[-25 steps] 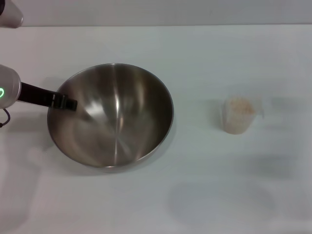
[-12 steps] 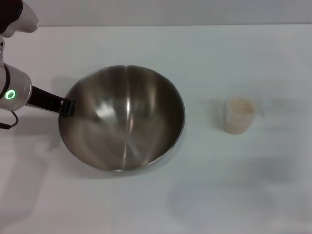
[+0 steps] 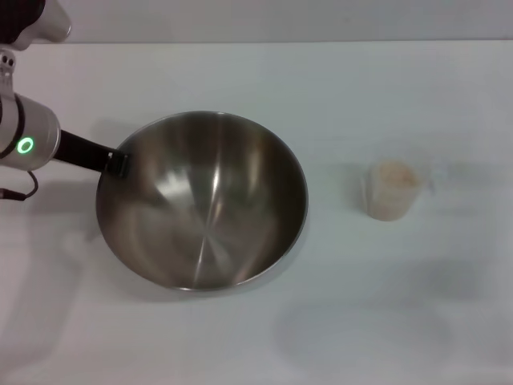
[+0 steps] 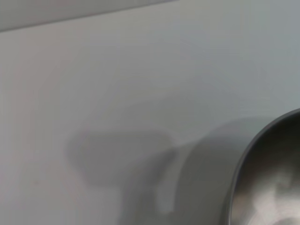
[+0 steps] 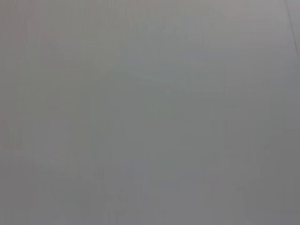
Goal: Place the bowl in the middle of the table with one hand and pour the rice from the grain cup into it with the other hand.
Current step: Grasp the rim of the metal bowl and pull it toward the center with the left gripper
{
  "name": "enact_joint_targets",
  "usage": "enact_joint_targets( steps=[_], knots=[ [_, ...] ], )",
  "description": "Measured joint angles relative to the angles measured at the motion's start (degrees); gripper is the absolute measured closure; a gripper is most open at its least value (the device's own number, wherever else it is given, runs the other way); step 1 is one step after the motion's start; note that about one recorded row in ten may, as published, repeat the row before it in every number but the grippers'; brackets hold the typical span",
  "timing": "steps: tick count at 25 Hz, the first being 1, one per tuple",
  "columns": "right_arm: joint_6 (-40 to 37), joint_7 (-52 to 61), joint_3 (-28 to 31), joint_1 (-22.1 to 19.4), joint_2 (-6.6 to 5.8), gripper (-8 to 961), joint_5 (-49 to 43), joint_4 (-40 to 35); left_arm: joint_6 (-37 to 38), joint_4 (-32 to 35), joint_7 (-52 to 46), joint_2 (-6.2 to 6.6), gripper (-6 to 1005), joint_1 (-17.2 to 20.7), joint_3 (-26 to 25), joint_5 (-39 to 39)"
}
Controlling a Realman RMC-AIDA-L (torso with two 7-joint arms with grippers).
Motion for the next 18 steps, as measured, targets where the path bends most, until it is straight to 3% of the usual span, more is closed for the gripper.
enact_joint_targets(
  steps=[18],
  knots=[
    [0.6, 0.0, -0.5, 0.6, 0.00, 453, 0.0, -0.2, 0.8, -0.7, 3.8, 0.11, 957, -5.9, -1.2, -6.0]
  ],
)
